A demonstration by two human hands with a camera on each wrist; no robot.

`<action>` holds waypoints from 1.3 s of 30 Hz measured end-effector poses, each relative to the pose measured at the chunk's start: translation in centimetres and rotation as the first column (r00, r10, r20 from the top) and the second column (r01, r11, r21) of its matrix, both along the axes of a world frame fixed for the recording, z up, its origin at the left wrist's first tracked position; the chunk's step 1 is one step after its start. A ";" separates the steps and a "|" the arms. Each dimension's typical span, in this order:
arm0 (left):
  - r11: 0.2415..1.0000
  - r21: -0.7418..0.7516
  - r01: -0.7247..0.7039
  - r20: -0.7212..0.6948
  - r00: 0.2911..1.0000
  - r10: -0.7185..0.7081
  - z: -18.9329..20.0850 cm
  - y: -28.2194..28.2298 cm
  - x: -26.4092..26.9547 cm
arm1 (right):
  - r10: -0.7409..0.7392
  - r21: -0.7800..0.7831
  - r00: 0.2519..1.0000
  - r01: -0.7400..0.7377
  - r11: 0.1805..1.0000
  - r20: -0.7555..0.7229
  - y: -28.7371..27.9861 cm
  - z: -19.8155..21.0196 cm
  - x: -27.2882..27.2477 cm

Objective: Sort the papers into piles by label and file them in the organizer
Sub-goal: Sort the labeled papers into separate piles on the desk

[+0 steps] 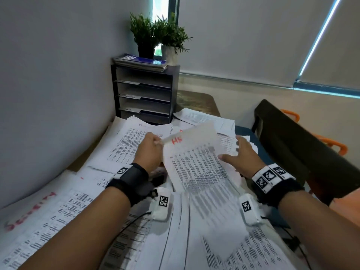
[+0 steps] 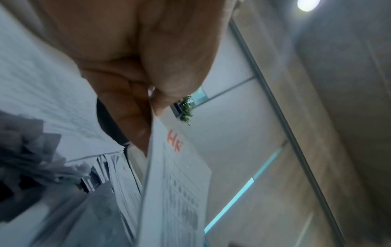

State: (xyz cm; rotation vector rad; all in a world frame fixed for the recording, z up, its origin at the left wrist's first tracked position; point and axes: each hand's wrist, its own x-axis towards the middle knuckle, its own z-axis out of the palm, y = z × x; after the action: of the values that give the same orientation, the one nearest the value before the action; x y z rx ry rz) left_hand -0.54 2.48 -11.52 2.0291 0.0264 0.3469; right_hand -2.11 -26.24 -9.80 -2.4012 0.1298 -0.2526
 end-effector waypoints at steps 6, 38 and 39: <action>0.889 -0.435 -0.143 -0.108 0.989 0.106 -2.3 2.1 2.4 | -0.164 0.157 0.981 0.179 0.971 -0.102 -3.6 -2.3 2.4; 0.661 0.584 0.471 -0.329 0.882 -0.338 -0.8 -2.0 -0.6 | -0.342 0.025 0.930 0.348 0.937 -0.133 -6.5 0.8 10.8; 0.613 0.631 0.475 -0.335 0.880 -0.336 -0.8 -2.1 -0.8 | -0.327 0.015 0.934 0.332 0.943 -0.144 -6.7 0.8 11.1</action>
State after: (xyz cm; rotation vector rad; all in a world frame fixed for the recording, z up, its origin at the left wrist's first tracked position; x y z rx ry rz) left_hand -1.31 0.38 -12.35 2.7345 -0.5354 -0.1742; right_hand 8.97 -32.92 -9.03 -2.3474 0.6012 -0.2316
